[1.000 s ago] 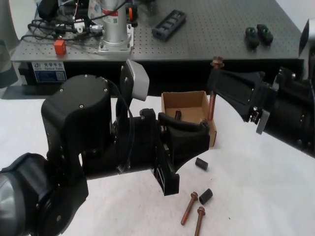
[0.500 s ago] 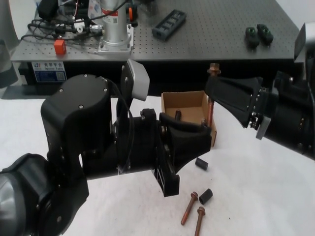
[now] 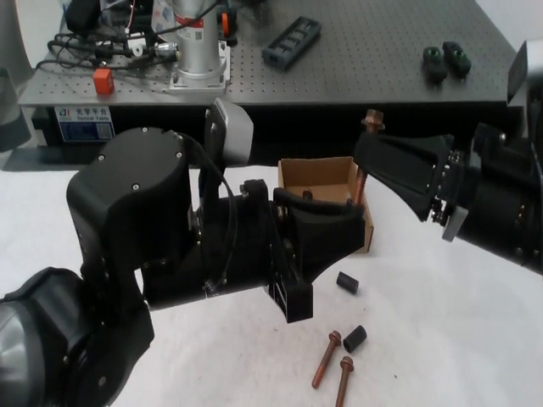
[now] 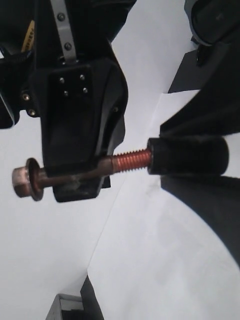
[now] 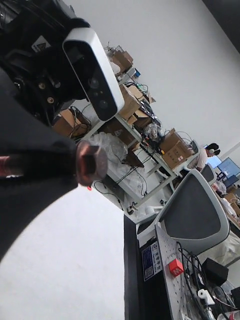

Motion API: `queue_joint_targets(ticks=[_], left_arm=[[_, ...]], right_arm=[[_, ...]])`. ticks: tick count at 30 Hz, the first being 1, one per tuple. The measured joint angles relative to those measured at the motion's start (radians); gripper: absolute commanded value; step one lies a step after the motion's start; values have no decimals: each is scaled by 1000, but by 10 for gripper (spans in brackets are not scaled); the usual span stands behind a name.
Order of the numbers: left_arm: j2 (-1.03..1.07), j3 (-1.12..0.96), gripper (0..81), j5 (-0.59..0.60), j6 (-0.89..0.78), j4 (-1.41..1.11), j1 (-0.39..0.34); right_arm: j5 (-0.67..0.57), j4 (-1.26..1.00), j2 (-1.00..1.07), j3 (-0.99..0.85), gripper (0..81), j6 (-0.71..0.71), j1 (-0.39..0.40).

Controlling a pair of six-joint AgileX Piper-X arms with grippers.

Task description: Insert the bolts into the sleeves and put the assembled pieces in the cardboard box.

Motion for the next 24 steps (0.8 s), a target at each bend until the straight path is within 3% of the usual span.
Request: queue_joint_targets(ticks=[2,3,6,8,11,15,19,23,24], left_arm=[[0,3,7,0,0,-7,0],[0,3,7,-2,0,-11,0],[0,3,7,-23,0,-23,0],[0,3,7,-43,0,-30,0],[0,3,7,-76,0,-31,0],[0,3,7,-252,7,-43,6],[20,-24,7,-330,75,-43,25],[89,-98,7,-359,116,-46,58],[124,-127,7,-360,120,-46,68]], right_arm=[[-16,0,0,0,23,-13,0],[-23,0,0,0,66,-19,0],[-71,8,0,3,298,-31,0],[-96,10,0,2,376,-33,-1],[-117,10,0,2,343,6,-36],[-197,10,-17,2,270,215,-145],[-273,27,-18,2,169,398,-250],[-303,85,-18,2,13,475,-332],[-304,102,-18,2,33,478,-350]])
